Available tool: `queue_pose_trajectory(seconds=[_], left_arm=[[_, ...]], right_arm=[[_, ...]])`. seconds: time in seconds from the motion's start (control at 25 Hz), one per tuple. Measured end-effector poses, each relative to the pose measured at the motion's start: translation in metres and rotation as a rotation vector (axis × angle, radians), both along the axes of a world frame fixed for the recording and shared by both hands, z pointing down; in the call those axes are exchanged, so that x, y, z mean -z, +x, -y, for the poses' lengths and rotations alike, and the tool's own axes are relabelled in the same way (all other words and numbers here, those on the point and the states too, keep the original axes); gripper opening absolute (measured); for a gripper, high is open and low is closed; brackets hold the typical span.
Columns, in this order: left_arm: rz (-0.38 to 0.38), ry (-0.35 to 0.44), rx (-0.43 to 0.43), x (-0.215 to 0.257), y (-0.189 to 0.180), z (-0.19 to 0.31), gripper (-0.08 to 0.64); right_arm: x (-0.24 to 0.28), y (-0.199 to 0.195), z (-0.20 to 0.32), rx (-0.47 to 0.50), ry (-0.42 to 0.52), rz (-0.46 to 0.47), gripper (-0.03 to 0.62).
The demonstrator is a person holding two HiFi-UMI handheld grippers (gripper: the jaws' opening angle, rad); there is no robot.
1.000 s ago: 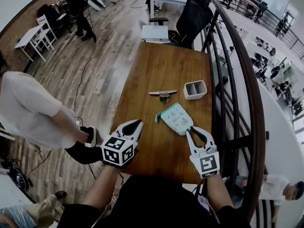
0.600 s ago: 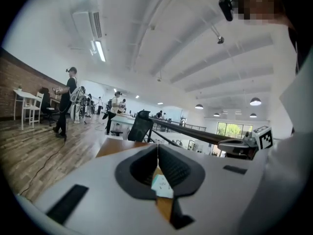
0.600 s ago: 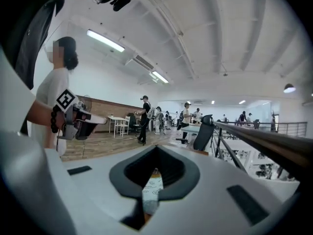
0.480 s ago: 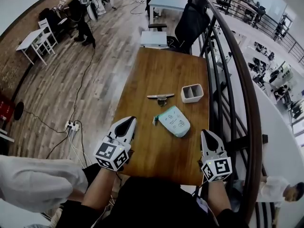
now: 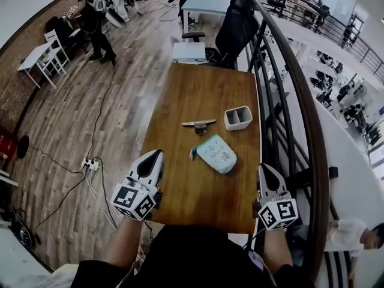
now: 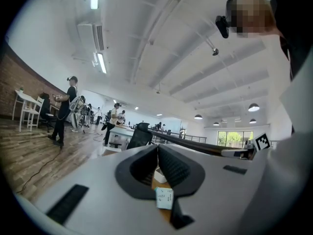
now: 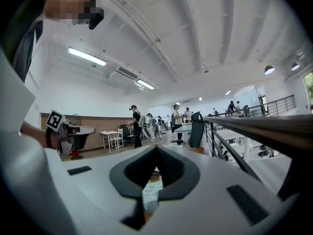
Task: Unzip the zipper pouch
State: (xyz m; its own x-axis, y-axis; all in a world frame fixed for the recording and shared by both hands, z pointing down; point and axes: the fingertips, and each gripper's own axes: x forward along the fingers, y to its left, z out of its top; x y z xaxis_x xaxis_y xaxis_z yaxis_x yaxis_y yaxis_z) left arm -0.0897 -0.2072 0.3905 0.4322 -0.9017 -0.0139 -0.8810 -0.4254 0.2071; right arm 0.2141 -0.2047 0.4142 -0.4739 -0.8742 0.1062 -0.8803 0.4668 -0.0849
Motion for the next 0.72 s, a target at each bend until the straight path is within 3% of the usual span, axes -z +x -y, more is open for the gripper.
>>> queue_pose_trajectory(seconds=[0.72], left_arm=[[-0.003, -0.028, -0.009, -0.0045, 0.0087, -0.0058, 0.015]], right_arm=[[0.0015, 0.0006, -0.0024, 0.028, -0.004, -0.031, -0.008]])
